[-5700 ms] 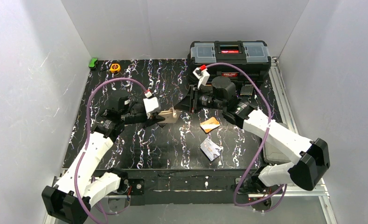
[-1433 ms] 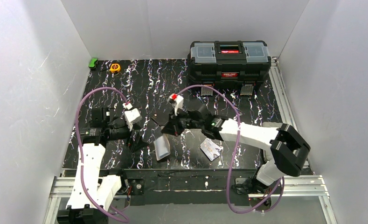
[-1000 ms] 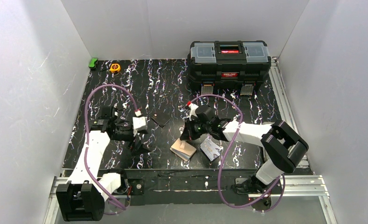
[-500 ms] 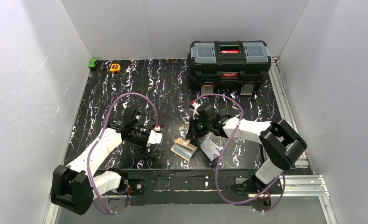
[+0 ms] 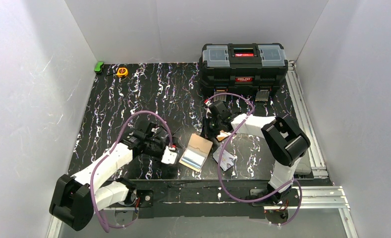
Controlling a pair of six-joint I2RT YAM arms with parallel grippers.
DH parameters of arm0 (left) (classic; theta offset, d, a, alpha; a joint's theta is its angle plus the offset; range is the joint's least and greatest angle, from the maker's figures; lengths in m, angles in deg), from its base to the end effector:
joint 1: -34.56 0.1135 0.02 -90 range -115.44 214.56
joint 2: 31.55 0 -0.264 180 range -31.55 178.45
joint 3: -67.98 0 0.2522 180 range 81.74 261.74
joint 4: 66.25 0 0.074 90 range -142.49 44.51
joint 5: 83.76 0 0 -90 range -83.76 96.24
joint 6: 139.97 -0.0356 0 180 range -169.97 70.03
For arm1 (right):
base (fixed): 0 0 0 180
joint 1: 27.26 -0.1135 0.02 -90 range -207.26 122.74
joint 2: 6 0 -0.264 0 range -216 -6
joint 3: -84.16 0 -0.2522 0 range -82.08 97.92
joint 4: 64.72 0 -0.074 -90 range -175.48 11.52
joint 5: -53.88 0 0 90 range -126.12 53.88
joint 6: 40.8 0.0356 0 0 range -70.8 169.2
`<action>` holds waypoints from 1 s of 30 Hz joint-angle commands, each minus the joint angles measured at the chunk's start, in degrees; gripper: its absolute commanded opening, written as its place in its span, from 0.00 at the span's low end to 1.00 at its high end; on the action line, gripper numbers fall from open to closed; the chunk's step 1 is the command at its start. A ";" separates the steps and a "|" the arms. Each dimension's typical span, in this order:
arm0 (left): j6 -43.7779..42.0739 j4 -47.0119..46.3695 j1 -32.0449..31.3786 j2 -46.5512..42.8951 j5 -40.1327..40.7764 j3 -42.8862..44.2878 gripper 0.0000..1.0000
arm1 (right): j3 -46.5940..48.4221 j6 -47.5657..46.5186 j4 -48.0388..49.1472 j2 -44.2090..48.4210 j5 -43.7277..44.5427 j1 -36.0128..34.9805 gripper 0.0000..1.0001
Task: Put the credit cards into the card holder
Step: Place the card holder at the center of the board.
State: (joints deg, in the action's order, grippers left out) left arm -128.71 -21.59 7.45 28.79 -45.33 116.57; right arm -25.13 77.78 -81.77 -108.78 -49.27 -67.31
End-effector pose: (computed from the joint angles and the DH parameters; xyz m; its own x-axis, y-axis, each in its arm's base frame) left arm 0.1559 -0.1112 0.2115 0.5114 0.4230 -0.7480 0.8579 -0.3028 0.4152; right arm 0.2728 0.2399 0.1549 -0.8625 -0.1165 -0.4924 -0.3734 0.8032 0.4641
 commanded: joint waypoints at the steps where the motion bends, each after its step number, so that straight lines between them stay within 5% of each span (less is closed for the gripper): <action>1: 1.42 -9.40 -2.45 0.45 -0.43 -1.25 0.79 | 2.98 -0.61 -0.91 -1.38 -3.03 -0.20 0.01; 30: 1.83 -23.94 -12.78 9.89 8.60 -7.46 0.75 | 3.53 1.20 0.55 -5.15 -5.25 -3.72 0.01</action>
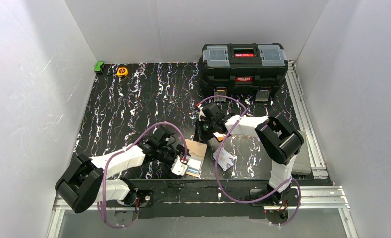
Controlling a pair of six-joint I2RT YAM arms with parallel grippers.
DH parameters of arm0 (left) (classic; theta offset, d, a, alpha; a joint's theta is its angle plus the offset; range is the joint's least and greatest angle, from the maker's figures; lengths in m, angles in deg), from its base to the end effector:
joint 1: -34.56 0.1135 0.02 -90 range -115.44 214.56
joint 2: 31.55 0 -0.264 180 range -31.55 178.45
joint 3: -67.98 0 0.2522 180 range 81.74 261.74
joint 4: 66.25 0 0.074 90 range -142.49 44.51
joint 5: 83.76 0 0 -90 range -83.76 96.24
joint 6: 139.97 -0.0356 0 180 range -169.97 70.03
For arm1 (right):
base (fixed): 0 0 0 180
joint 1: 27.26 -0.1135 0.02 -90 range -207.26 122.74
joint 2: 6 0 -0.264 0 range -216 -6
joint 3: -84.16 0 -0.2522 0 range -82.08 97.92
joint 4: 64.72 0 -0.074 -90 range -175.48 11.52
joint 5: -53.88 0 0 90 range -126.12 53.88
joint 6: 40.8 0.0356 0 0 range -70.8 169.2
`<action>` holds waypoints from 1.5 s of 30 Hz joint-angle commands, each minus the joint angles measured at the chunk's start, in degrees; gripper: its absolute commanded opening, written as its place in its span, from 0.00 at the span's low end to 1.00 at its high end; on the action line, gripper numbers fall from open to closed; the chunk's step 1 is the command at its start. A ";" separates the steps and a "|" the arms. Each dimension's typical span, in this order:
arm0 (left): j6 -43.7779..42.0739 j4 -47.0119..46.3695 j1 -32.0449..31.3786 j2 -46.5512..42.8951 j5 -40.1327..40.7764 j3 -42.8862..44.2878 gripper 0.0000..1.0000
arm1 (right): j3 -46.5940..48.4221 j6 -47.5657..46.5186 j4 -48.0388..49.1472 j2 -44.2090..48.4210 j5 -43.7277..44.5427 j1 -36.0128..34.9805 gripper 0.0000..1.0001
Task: Put the credit cards into the card holder
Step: Place the card holder at the center of the board.
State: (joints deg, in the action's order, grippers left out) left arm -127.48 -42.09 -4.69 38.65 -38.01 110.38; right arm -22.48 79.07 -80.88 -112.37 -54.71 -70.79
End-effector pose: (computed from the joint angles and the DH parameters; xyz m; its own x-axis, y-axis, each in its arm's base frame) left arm 0.1508 -0.1553 0.1659 0.6357 0.3837 -0.6698 0.7655 -0.4254 0.4828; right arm 0.2650 0.2674 0.1479 -0.8761 -0.1812 -0.4468 -0.4239 0.7310 0.5348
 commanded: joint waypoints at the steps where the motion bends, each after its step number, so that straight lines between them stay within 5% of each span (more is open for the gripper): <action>1: 1.47 -4.39 -0.66 0.11 2.12 -1.38 0.74 | 0.83 -0.12 -0.21 -1.51 0.03 -0.29 0.01; 11: 7.00 -6.51 -0.68 -0.29 4.92 0.43 0.61 | 1.04 -0.84 0.11 -1.71 -0.57 -0.91 0.01; 34: 5.26 13.26 -0.74 -1.05 -2.05 8.73 0.70 | 2.03 -2.77 -0.70 -1.60 -0.86 -2.04 0.01; 45: 5.54 -0.06 -4.06 -1.88 2.84 0.51 0.69 | 2.44 -2.75 -0.51 -2.01 -1.24 -2.09 0.01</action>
State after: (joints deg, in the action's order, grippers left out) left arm -122.00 -40.02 -7.90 37.36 -34.86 112.31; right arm -21.85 77.30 -80.31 -113.00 -55.65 -72.45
